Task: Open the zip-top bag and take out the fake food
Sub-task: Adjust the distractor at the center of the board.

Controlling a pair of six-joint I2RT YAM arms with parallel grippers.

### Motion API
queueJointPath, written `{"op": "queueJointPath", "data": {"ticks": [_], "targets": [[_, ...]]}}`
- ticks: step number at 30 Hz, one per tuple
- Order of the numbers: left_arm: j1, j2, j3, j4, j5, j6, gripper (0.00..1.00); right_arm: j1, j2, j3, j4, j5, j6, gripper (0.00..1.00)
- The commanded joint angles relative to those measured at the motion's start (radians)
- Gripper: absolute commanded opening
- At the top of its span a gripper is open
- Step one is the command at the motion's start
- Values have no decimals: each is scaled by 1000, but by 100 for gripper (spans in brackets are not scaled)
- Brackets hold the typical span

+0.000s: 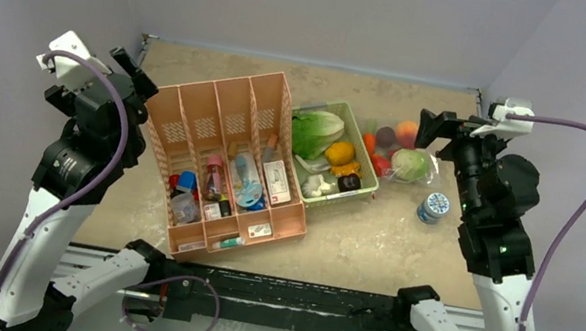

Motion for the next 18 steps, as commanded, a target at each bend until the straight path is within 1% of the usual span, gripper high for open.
{"op": "queueJointPath", "data": {"ticks": [1, 4, 8, 10, 13, 15, 16, 18], "targets": [[26, 12, -17, 0, 33, -6, 87, -38, 4, -47, 37, -74, 34, 100], [46, 15, -24, -20, 83, -3, 90, -69, 5, -98, 56, -125, 64, 100], [74, -1, -39, -9, 259, 28, 94, -112, 12, -176, 99, -197, 115, 100], [88, -3, -49, 6, 407, 45, 95, -132, 23, -212, 119, -232, 143, 100], [106, 19, -54, 19, 694, 57, 97, -158, 45, -253, 149, -283, 184, 100], [109, 40, -65, 39, 875, 42, 96, -173, 64, -277, 169, -317, 213, 100], [98, 46, -76, 54, 952, 30, 95, -180, 73, -289, 180, -334, 228, 100], [51, 44, -108, 91, 1050, 25, 95, -191, 88, -307, 204, -362, 254, 100]]}}
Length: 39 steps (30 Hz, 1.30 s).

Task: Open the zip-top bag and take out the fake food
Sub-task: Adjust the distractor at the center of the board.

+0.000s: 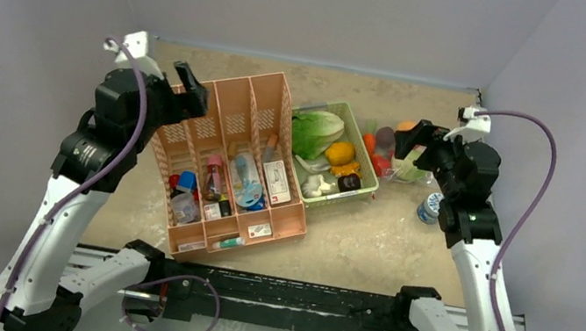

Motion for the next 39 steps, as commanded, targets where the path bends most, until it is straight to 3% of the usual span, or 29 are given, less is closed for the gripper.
{"op": "queueJointPath", "data": {"ticks": [1, 4, 9, 22, 30, 39], "targets": [[-78, 14, -59, 101, 421, -1, 95, -27, 22, -27, 123, -110, 94, 100], [-224, 38, -120, 156, 532, -27, 94, -38, 39, -47, 149, -141, 134, 100], [-535, 138, -195, 142, 458, -26, 94, -49, 53, -72, 190, -167, 200, 100], [-825, 339, -396, 167, 542, -101, 93, -55, 66, -75, 204, -146, 290, 100], [-846, 366, -403, 17, 116, -192, 96, -56, 85, -94, 225, -144, 337, 100], [-612, 464, -329, 8, -139, -181, 98, -57, 127, -70, 217, -157, 375, 100]]}}
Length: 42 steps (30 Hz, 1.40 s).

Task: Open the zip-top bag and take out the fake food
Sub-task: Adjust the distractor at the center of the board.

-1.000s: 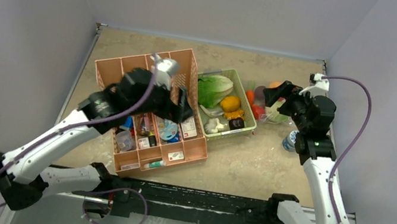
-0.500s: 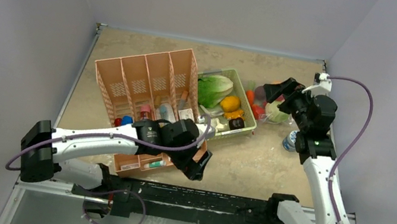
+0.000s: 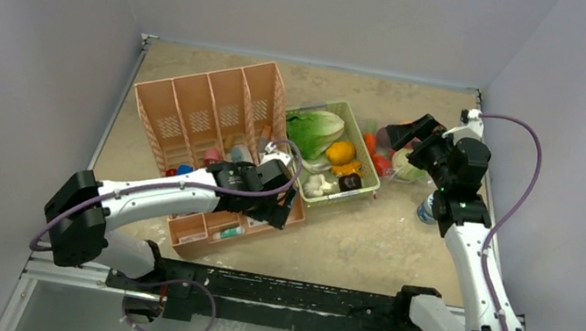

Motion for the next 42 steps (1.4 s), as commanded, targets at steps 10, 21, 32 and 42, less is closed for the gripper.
{"op": "queueJointPath", "data": {"ticks": [10, 21, 32, 42], "targets": [[301, 15, 58, -44, -348, 77, 100, -5, -5, 8, 2, 7, 24, 100], [423, -141, 67, -17, -88, 57, 97, -5, 6, 12, -17, 15, 13, 100], [420, -306, -169, 25, 17, -140, 94, -5, 34, -8, 30, -13, 34, 100], [552, -49, -148, 126, -158, -114, 99, -4, 105, 51, -20, -47, 49, 100]]}}
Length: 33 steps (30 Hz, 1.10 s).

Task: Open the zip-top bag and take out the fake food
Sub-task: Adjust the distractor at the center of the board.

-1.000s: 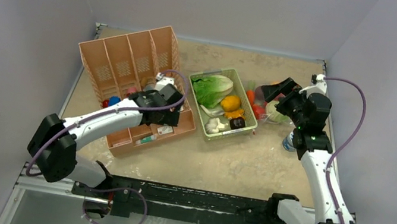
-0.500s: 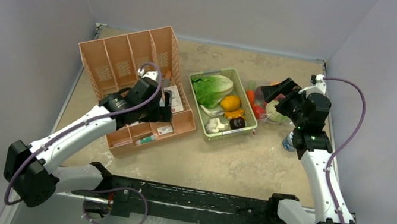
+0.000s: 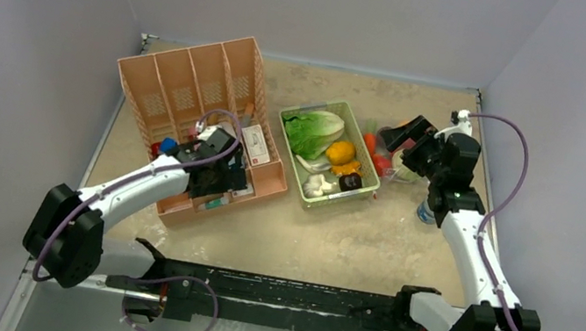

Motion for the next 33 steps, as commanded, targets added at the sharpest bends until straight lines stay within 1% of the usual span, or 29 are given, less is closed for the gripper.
{"op": "queueJointPath", "data": {"ticks": [1, 4, 7, 9, 10, 13, 14, 18, 20, 23, 24, 27, 31, 33], "targets": [[138, 67, 64, 67, -141, 56, 99, -4, 6, 60, -15, -35, -13, 100], [283, 101, 136, 56, -150, 146, 99, -4, -6, 58, -33, -56, -48, 100], [423, 158, 194, 72, -79, 208, 99, -5, -24, 50, -61, -56, -55, 100], [472, 198, 241, 66, -44, 223, 99, -5, -38, 39, -62, -47, -46, 100], [478, 207, 259, 68, -28, 232, 98, -5, -44, 36, -63, -42, -43, 100], [479, 192, 275, 70, 60, 248, 96, -5, -61, 30, -66, -35, -41, 100], [478, 170, 269, 72, 91, 246, 94, -5, -64, 30, -67, -31, -42, 100], [476, 48, 236, 55, 160, 256, 93, -5, -67, 24, -65, -18, -43, 100], [472, -10, 222, 49, 228, 268, 93, -5, -60, 21, -59, -18, -42, 100], [419, -64, 188, 63, 330, 262, 94, -5, -36, 19, -46, -19, -41, 100], [374, -70, 168, 83, 356, 252, 94, -5, -26, 21, -38, -19, -39, 100], [277, -57, 97, 133, 332, 160, 94, -5, 7, 31, -16, -27, -24, 100], [254, -18, -18, 320, 386, 30, 93, -5, 41, 54, -36, -59, -16, 100], [253, 20, -45, 355, 357, 4, 93, -5, 44, 57, -53, -56, -22, 100]]}}
